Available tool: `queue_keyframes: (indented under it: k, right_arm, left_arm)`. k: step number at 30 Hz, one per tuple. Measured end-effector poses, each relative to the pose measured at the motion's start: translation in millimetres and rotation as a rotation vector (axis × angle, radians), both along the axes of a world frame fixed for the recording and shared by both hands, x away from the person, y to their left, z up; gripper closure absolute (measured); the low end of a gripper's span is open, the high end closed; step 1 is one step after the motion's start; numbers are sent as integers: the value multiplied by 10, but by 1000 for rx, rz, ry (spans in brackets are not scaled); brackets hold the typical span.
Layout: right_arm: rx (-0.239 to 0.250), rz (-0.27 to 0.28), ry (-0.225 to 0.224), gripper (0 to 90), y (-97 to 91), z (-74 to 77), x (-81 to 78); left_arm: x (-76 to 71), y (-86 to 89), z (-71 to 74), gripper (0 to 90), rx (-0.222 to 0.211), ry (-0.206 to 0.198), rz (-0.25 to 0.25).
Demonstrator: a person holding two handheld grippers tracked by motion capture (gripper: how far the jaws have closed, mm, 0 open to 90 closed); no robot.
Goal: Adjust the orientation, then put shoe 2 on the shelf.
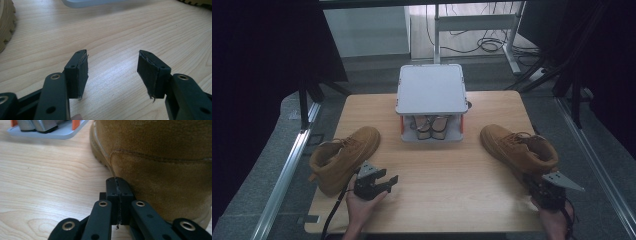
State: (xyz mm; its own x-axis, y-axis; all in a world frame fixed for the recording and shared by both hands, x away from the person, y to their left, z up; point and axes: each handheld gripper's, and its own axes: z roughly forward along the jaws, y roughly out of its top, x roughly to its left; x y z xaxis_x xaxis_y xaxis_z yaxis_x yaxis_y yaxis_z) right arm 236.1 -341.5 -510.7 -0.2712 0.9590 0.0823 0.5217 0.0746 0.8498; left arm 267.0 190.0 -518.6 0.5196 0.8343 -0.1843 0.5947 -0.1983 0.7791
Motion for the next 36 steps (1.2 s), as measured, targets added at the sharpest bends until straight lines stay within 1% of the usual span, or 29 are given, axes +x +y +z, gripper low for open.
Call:
queue_keyframes:
  k: [4, 6, 8, 9, 15, 16, 18, 20, 23, 25, 26, 29, 31, 34, 36]
  right_arm:
    - [3, -14, -3, 897, -48, -6, 0]
    - [-10, -13, -1, 896, -25, -5, 0]
    - [-7, -3, -9, 896, 12, 1, -3]
    - [0, 6, -13, 896, 40, 11, -4]
    - [-24, 85, -28, 891, 320, 40, 0]
    - [-28, 100, -26, 888, 371, 38, 2]
    - [-36, 128, -26, 879, 463, 30, 7]
    - [-44, 156, -28, 868, 535, 17, 10]
    - [-41, 178, -26, 850, 598, 9, 10]
    - [-26, 185, -26, 811, 613, 14, 14]
    - [-20, 185, -25, 785, 616, 19, 16]
    - [-15, 179, -31, 716, 624, 27, 17]
    - [-5, 184, -28, 683, 631, 23, 17]
    - [2, 194, -26, 631, 648, 17, 19]
    - [7, 205, -31, 594, 661, 21, 24]
  left_arm:
    - [-5, 8, 11, 426, -7, -13, 11]
    - [-10, 12, 19, 426, -8, -16, 13]
    - [-12, 19, 25, 426, -9, -17, 13]
    - [-12, 23, 27, 426, -10, -17, 14]
    - [-19, 30, 36, 428, -16, -14, 9]
    - [-25, 30, 39, 432, -18, -20, 14]
    - [-51, 37, 59, 446, -40, -51, 23]
    - [-69, 47, 85, 450, -53, -61, 23]
    - [-90, 64, 114, 457, -66, -65, 18]
    - [-101, 73, 136, 463, -62, -69, 14]
    - [-112, 85, 158, 467, -63, -80, 16]
    - [-142, 126, 229, 493, -91, -119, 20]
    - [-161, 151, 283, 498, -98, -136, 25]
    - [-187, 189, 374, 507, -89, -150, 26]
    - [-205, 232, 464, 509, -86, -157, 26]
